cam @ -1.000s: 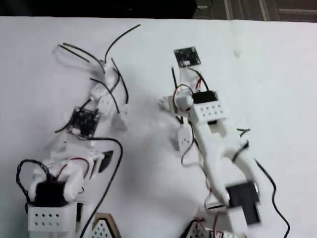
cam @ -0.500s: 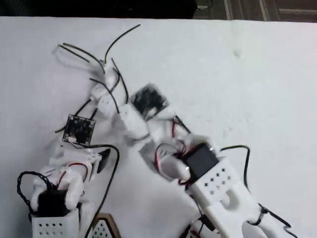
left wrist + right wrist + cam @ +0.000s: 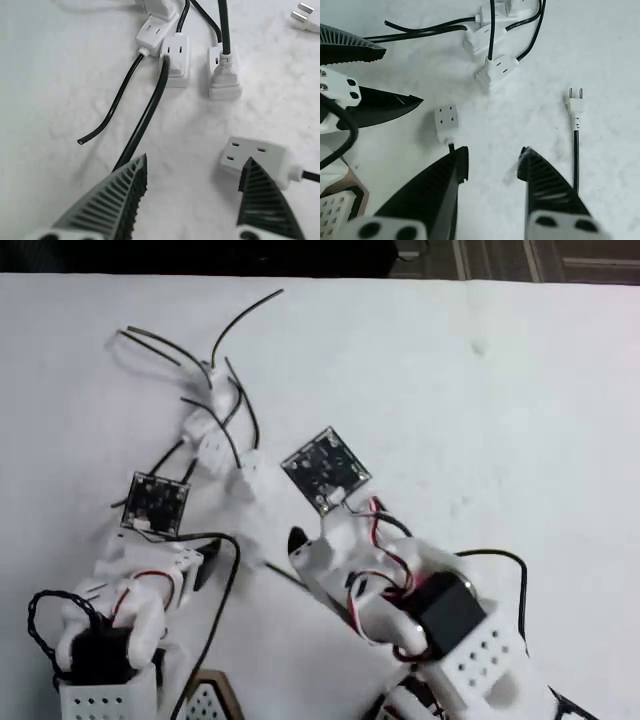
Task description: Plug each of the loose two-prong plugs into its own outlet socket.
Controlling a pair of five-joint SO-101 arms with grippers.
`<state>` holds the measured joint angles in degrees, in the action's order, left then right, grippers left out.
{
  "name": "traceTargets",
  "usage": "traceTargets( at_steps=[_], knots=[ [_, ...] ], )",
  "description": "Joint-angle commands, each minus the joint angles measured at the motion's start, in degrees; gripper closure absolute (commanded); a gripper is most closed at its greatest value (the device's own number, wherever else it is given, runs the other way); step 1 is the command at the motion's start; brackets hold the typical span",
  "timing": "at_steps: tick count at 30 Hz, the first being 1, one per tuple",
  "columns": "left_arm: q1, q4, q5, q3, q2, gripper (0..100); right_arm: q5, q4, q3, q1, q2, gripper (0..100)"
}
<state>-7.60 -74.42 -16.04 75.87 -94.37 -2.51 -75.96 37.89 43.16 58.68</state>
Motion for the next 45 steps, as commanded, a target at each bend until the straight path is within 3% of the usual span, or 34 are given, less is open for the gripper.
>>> traceTargets(
  at_steps=[1, 9, 16, 23, 28, 32, 38, 45],
  knots=[
    [-0.48, -0.26, 0.62, -2.46, 0.22, 70, 0.09, -1.63, -0.53, 0.40, 2.68, 84.4],
    [0.04, 0.09, 0.09, -0.26, 0.40, 70, 0.09, -5.58, -2.90, 0.13, 9.36, 84.5],
    [2.15, 0.70, -5.19, 3.16, 0.57, 70, 0.09, -4.00, 4.22, -6.99, 9.36, 84.4],
    [1.98, -1.58, -23.03, 0.09, 0.57, 70, 0.09, -3.65, 7.91, -14.64, 9.45, 84.4],
    [1.80, -1.49, -27.69, -3.16, 2.42, 70, 0.09, -3.74, 8.79, -16.75, 9.80, 84.4],
    [1.89, -1.41, -30.33, -9.49, 14.20, 70, 0.09, -3.91, 8.88, -20.97, 9.45, 84.4],
    [2.15, -1.41, -39.82, -22.07, 35.47, 70, 0.09, -2.86, 11.96, -33.63, 9.36, 84.4],
    [10.59, -1.05, -56.79, -24.79, 40.84, 70, 0.09, 9.10, 20.31, -43.56, 9.36, 84.4]
  ],
)
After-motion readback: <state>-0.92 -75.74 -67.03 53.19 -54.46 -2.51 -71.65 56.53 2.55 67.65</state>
